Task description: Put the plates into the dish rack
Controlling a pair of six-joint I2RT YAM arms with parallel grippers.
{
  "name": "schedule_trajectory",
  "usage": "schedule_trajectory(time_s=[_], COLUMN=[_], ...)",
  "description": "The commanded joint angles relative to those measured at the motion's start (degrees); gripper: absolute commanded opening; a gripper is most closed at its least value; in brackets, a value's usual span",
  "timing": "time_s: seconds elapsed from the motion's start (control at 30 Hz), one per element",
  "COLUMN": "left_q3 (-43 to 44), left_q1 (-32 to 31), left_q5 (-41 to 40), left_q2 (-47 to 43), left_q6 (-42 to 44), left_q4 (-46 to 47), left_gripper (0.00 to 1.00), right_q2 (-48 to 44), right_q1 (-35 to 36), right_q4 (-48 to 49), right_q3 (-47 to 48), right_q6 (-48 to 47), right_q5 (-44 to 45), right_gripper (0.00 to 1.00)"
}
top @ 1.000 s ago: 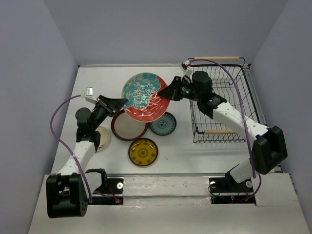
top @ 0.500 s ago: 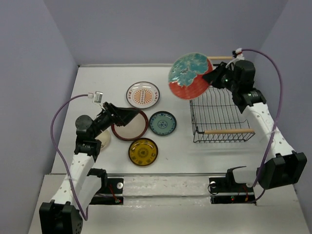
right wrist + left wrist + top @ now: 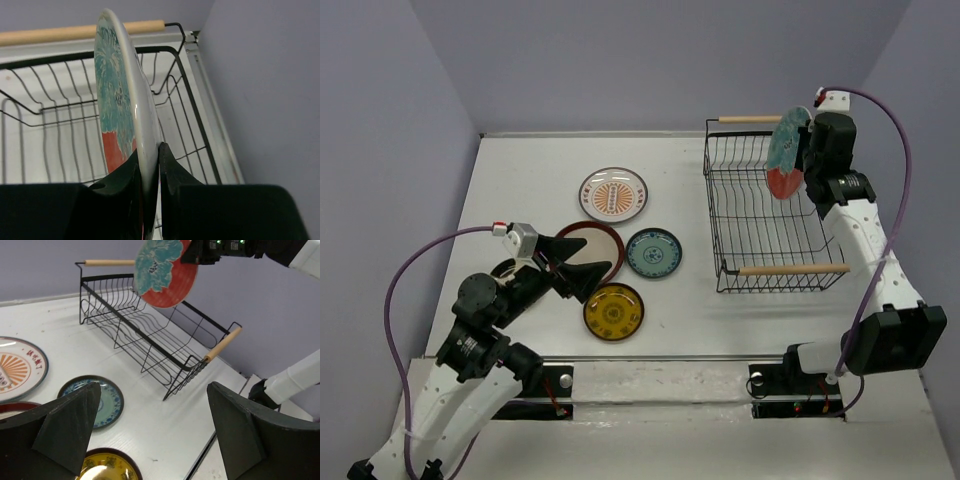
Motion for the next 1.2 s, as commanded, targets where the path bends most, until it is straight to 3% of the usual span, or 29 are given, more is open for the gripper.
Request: schedule_trajectory(time_s=[0.0, 0.33, 0.63, 1.17], left_q3=[1.01, 0.75, 0.66, 0.57], left_q1=[-0.42, -0.34, -0.25, 0.28], left_q5=[-4.72, -3.58, -2.35, -1.82], left_q2=[-0.07, 0.27, 1.77, 2.82], left_q6=[3.27, 2.91, 2.74, 2.65], left_q4=[-3.96, -3.69, -3.34, -3.17], left_gripper=[0.99, 0.99, 0.99, 0.99], right_q2=[1.09, 9.53, 13.40, 15.95], right_q1=[-1.48, -4.72, -9.38, -9.91], right_q4=[12.14, 12.23, 12.31, 12.31], right_q3=[5.60, 7.97, 7.97, 8.59], right_q6=[-14.61, -23.85, -20.26, -19.11], right_q5=[3.60, 4.83, 2.11, -0.44], right_gripper=[0.07, 0.07, 0.07, 0.07])
